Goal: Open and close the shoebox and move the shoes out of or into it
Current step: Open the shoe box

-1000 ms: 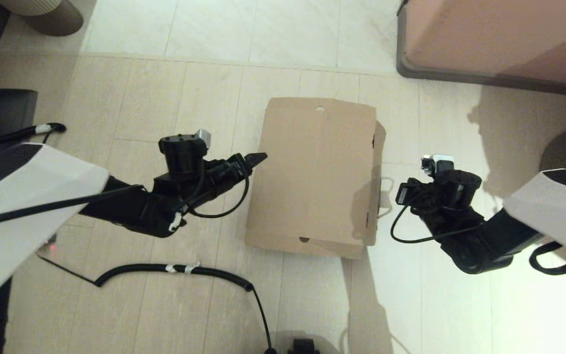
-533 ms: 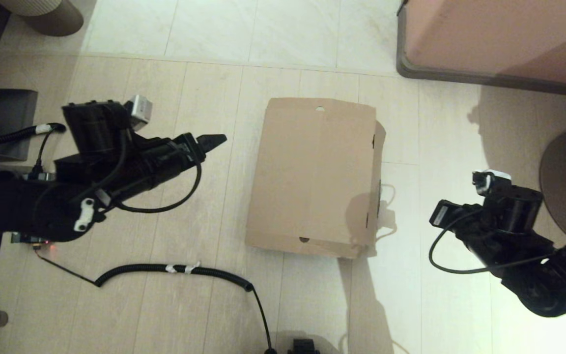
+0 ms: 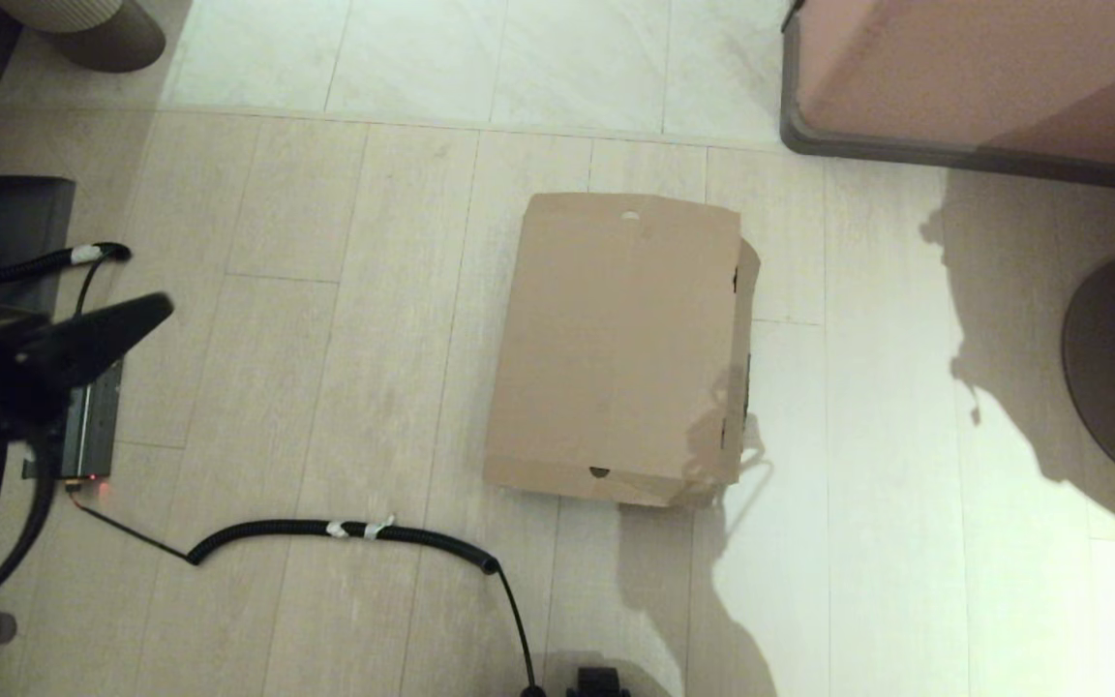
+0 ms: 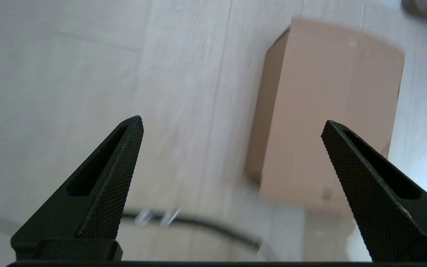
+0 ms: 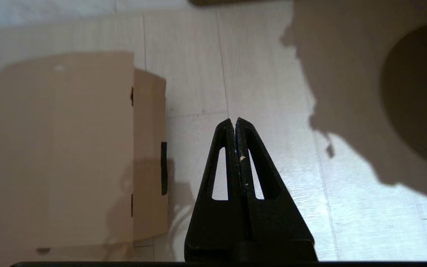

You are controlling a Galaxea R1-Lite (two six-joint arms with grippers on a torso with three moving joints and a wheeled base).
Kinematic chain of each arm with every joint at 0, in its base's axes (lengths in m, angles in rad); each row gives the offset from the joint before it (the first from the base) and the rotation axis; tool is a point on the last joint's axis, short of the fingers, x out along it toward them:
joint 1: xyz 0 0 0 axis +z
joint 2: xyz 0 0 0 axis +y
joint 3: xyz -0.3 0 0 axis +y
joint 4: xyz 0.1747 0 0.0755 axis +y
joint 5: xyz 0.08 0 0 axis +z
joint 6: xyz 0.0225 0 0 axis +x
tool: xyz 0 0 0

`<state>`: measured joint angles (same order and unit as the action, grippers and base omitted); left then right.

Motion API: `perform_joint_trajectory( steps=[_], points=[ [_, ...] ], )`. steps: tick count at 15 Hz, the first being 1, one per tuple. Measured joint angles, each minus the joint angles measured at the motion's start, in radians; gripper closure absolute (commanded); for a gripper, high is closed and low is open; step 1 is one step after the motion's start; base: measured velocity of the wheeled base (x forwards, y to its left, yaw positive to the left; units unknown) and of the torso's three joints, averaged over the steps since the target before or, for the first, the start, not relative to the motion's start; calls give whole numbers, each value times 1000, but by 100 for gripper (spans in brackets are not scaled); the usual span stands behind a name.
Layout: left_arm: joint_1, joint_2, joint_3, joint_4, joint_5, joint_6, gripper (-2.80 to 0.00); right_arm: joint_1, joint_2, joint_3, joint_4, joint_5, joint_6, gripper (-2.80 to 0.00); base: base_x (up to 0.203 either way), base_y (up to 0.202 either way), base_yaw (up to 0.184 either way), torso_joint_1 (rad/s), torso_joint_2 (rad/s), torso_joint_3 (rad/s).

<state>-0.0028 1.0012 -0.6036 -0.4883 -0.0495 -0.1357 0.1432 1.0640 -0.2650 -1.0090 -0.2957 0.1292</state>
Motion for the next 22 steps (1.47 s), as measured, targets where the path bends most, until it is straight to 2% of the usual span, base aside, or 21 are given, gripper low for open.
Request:
perform_joint_trajectory(
  steps=[3,5,7,8,10,12,15,18,20,22],
  points=[
    [42,-361,211,190,0,103,-280,-12,-429,70,303,-1,-31,0,0,0,0,0,0,0],
    [56,-547,376,324,2,187,-280,-20,-623,156,501,5,-64,0,0,0,0,0,0,0],
    [63,-653,537,410,2,237,-280,-26,-722,220,744,42,-91,0,0,0,0,0,0,0],
    [62,-677,567,446,1,241,-280,-30,-746,224,853,64,-100,0,0,0,0,0,0,0],
    [9,-696,594,495,0,242,-280,-60,-774,206,1044,87,-146,0,0,0,0,0,0,0],
    [-25,-727,598,497,2,244,-280,-113,-808,199,1091,101,-171,0,0,0,0,0,0,0],
    [-15,-865,600,497,5,256,-280,-141,-948,201,1081,137,-198,0,0,0,0,0,0,0],
    [0,-963,604,476,12,278,-280,-147,-1033,246,938,186,-176,0,0,0,0,0,0,0],
    [2,-987,604,471,14,280,-280,-147,-1051,249,936,190,-172,0,0,0,0,0,0,0],
    [3,-997,604,469,14,280,-280,-148,-1017,182,971,206,-152,0,0,0,0,0,0,0]
  ],
)
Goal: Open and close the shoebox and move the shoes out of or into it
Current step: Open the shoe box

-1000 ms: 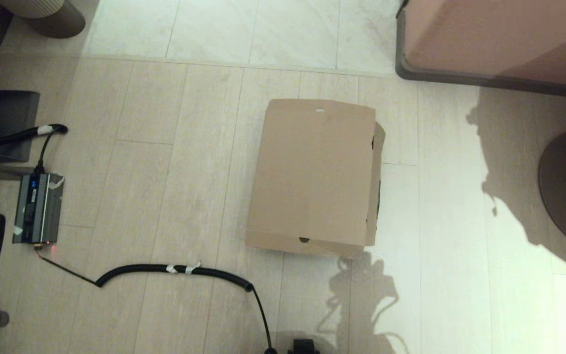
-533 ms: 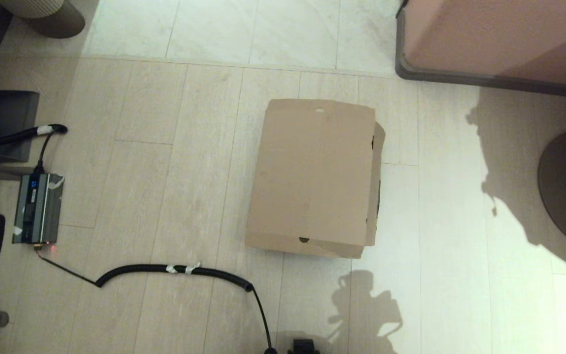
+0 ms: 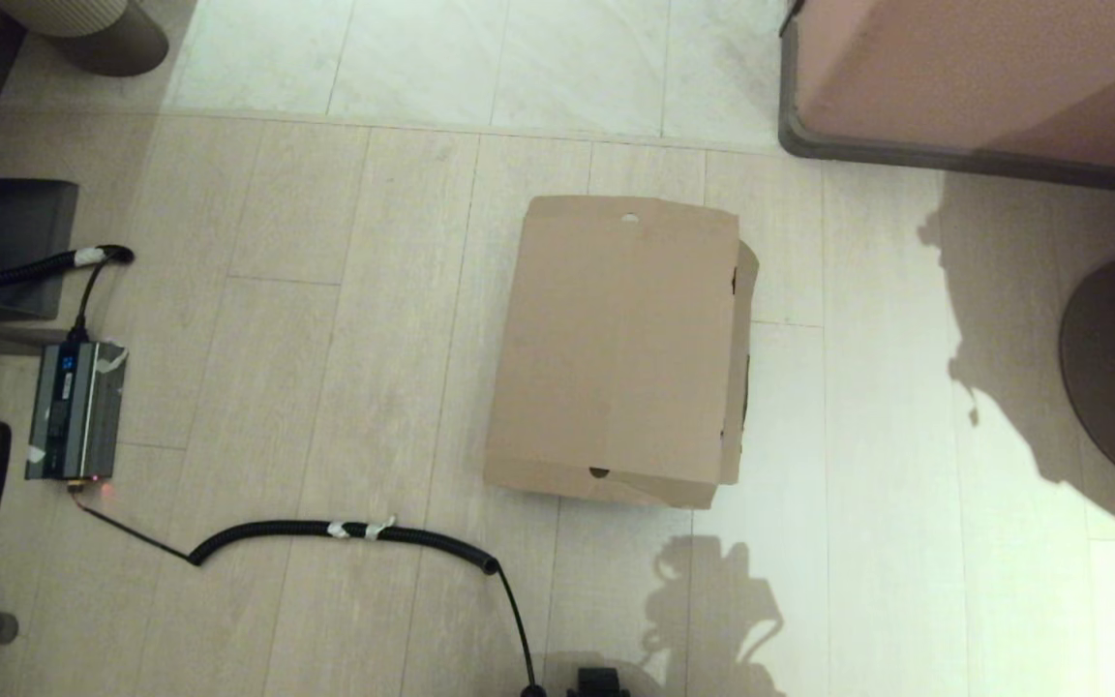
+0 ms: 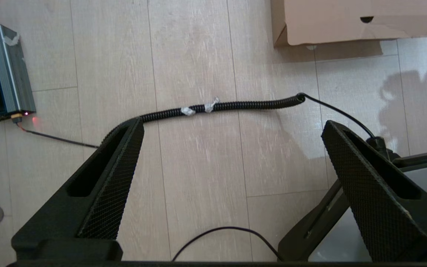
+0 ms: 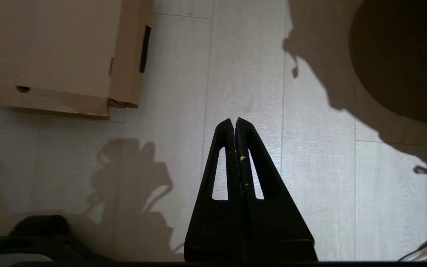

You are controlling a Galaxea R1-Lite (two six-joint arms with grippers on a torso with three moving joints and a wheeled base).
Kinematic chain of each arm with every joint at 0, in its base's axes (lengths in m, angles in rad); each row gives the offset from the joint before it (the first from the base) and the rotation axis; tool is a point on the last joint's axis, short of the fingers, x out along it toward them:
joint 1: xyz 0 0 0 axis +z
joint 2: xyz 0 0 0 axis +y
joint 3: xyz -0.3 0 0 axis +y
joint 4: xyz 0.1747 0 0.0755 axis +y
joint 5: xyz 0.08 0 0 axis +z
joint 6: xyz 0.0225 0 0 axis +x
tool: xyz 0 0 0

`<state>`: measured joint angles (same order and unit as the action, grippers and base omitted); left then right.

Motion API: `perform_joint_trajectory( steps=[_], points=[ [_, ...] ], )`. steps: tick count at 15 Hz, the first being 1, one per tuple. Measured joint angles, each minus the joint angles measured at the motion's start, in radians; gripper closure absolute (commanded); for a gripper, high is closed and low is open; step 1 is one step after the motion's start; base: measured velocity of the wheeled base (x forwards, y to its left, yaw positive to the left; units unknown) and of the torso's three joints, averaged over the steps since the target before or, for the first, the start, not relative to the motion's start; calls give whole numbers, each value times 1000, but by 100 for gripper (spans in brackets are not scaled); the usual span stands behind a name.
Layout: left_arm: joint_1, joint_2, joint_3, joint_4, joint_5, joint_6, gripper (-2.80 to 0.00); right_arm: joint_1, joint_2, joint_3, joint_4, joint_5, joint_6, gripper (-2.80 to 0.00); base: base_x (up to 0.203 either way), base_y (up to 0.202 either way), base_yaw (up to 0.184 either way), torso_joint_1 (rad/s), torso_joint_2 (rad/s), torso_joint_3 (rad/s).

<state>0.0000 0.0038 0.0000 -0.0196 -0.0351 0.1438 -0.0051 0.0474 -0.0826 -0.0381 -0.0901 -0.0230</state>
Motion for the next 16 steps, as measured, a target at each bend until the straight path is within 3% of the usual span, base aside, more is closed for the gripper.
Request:
perform_joint_trajectory(
  steps=[2,6,8,11,12,13,16],
  points=[
    [0,-4,0,0,1,0,-280,-1,125,-111,24,39,66,0,0,0,0,0,0,0],
    [0,-7,0,-1,3,-13,-280,2,594,-326,-47,151,316,0,0,0,0,0,0,0],
    [0,-7,0,0,3,-46,-280,3,865,-375,-180,223,453,0,0,0,0,0,0,0],
    [0,-7,0,-1,21,-80,-280,6,1274,-403,-507,314,635,0,0,0,0,0,0,0],
    [0,-7,0,-1,27,-82,-280,7,1399,-408,-635,338,680,-240,0,0,0,0,0,0],
    [0,-7,0,-1,28,-82,-280,7,1509,-413,-772,365,725,-280,0,0,0,0,0,0],
    [0,-7,0,-1,28,-83,-280,5,1779,-447,-1169,535,917,-280,0,0,0,0,0,0]
  ],
)
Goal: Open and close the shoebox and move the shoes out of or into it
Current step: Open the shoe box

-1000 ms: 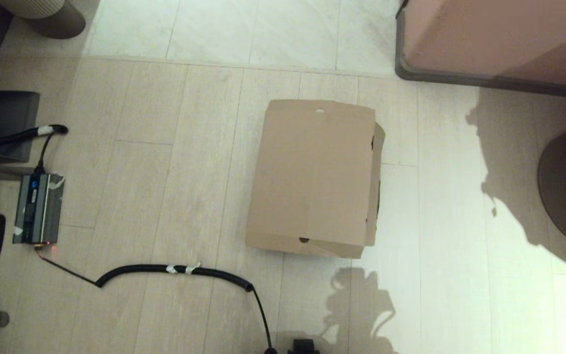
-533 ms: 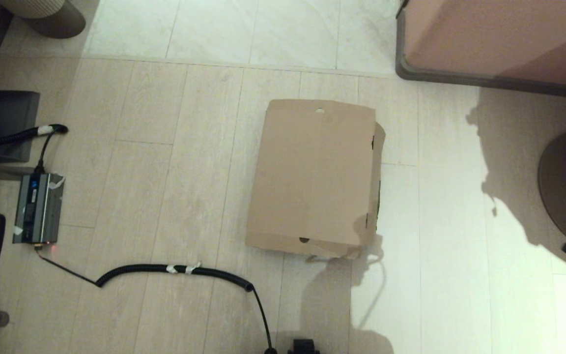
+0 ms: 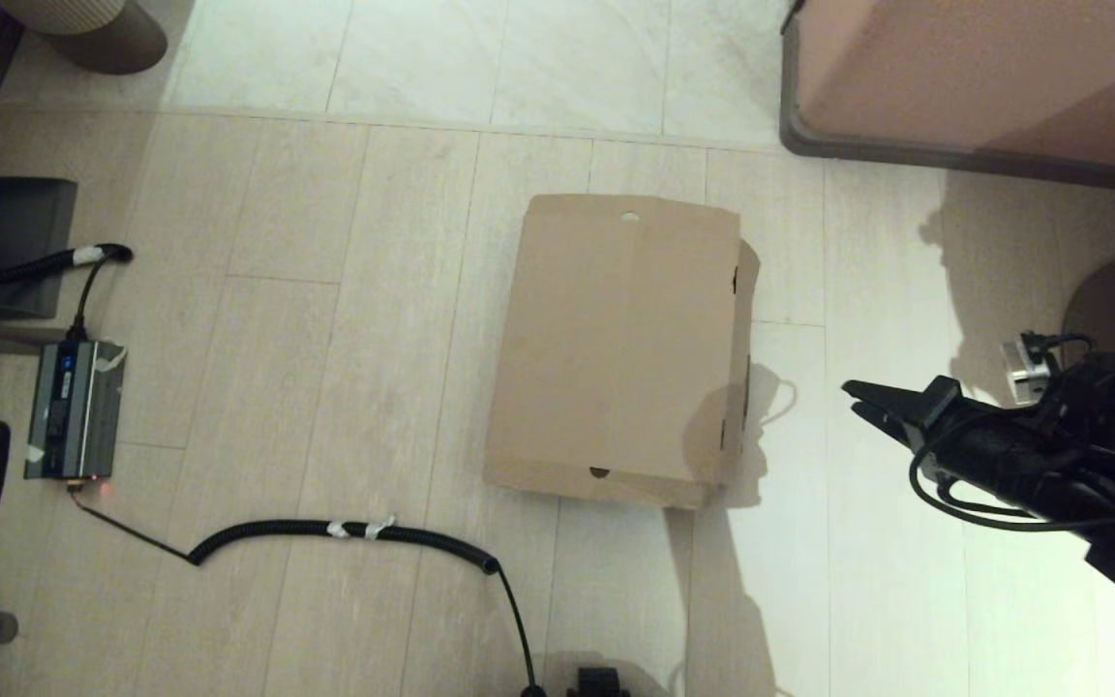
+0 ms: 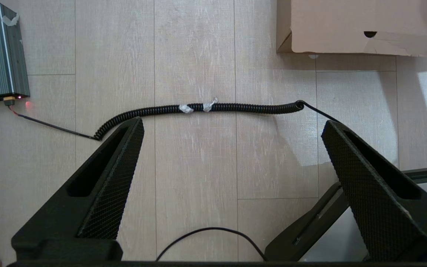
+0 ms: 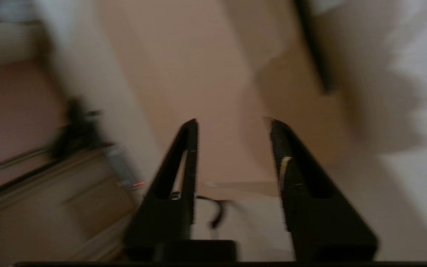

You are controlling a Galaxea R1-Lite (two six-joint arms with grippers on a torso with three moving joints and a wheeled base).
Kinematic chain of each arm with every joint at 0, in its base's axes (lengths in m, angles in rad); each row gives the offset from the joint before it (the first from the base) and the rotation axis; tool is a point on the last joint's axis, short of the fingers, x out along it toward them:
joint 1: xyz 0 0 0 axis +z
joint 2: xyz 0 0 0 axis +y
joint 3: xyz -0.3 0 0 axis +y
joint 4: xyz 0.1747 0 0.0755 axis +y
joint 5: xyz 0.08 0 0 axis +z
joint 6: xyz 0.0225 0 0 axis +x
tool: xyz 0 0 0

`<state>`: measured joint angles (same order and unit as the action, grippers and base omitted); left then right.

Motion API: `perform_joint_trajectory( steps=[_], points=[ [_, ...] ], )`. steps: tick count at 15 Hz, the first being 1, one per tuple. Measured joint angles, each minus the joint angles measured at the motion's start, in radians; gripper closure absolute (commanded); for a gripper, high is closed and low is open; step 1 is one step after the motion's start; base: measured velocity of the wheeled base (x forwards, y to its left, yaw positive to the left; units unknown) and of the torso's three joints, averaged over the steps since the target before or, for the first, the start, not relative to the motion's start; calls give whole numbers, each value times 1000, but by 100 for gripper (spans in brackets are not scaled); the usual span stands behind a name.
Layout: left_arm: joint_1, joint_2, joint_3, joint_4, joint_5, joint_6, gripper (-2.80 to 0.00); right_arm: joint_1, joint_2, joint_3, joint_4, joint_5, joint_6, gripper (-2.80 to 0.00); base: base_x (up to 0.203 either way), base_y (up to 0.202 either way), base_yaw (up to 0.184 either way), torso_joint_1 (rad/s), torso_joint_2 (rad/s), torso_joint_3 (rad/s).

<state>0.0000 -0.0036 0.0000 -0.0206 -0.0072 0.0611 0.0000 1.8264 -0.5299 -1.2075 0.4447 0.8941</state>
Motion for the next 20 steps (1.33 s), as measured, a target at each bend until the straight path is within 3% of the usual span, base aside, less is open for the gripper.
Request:
perform_joint_trajectory(
  steps=[3,5,8,20],
  points=[
    [0,0,0,0,0,0,-280,-5,215,-62,-251,122,114,-280,0,0,0,0,0,0],
    [0,0,0,0,0,0,-280,-10,332,-124,-304,147,132,-280,0,0,0,0,0,0],
    [0,0,0,0,0,0,-280,-35,430,-181,-314,248,136,-280,0,0,0,0,0,0],
    [0,1,0,0,0,0,-280,-23,665,-503,-314,260,146,-280,0,0,0,0,0,0]
  ],
)
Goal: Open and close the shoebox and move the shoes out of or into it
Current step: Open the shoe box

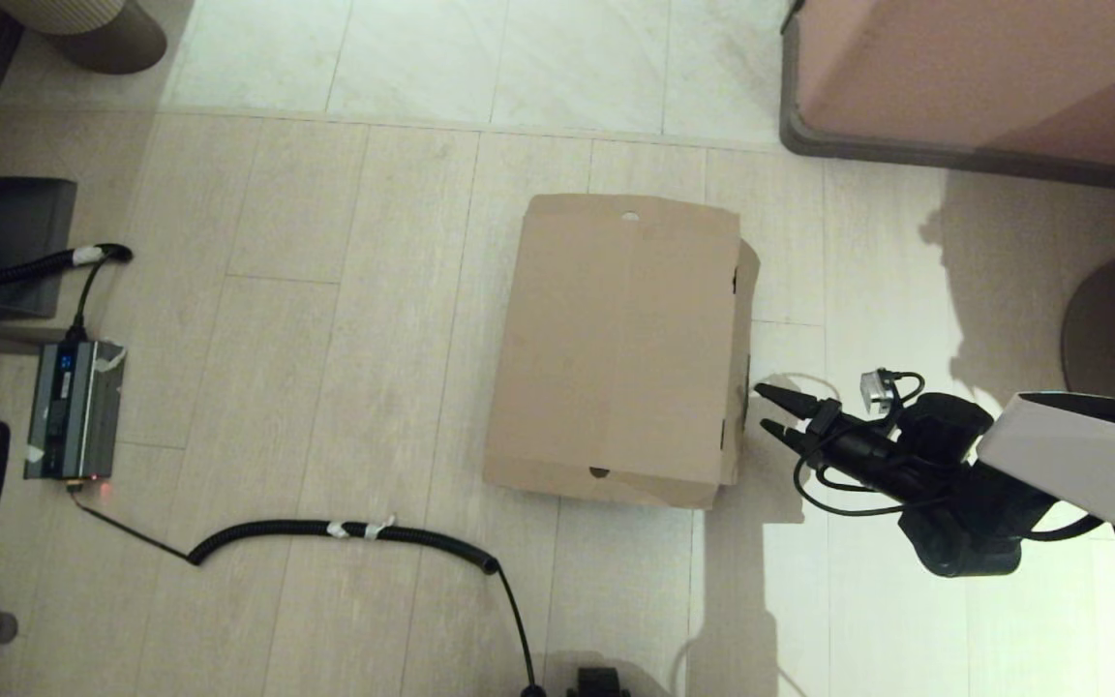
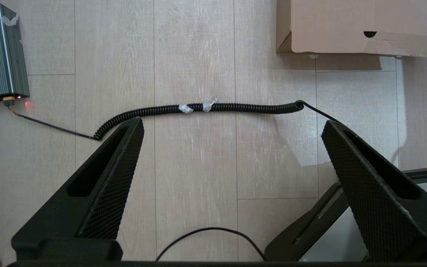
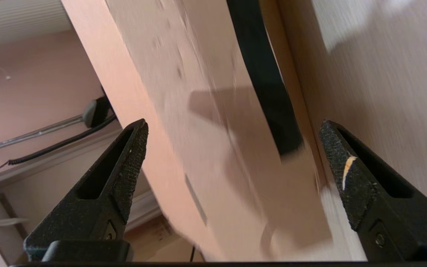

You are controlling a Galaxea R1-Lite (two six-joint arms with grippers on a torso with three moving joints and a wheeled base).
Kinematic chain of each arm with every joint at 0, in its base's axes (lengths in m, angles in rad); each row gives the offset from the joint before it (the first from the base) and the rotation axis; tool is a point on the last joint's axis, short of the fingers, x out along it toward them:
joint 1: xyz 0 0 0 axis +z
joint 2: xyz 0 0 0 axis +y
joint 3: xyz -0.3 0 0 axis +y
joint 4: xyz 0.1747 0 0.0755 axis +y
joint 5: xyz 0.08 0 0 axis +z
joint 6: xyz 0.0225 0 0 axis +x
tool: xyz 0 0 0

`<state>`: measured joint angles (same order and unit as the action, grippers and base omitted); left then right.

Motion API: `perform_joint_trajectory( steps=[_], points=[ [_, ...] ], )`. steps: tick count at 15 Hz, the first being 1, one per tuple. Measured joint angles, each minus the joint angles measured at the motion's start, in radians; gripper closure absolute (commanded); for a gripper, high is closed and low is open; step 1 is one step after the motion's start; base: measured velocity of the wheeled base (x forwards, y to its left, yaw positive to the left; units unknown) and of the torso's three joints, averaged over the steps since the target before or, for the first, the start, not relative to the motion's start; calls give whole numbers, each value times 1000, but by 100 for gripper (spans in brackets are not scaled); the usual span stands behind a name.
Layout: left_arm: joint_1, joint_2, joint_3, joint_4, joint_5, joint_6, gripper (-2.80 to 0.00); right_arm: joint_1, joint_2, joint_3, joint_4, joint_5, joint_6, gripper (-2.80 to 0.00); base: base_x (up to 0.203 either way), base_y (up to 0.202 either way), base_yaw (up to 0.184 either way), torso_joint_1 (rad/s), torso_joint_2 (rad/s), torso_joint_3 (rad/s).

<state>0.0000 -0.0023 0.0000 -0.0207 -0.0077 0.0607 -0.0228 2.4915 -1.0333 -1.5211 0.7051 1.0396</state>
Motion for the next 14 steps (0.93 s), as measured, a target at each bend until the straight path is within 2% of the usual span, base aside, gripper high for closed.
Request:
perform_joint_trajectory(
  steps=[2,4,9,14],
  points=[
    [0,0,0,0,0,0,-280,10,35,-74,0,-1,25,-280,0,0,0,0,0,0],
    [0,0,0,0,0,0,-280,14,61,-135,0,-1,87,-280,0,0,0,0,0,0],
    [0,0,0,0,0,0,-280,16,125,-271,0,-4,155,-280,0,0,0,0,0,0],
    [0,1,0,0,0,0,-280,18,132,-342,0,-38,318,-280,0,0,0,0,0,0]
  ],
)
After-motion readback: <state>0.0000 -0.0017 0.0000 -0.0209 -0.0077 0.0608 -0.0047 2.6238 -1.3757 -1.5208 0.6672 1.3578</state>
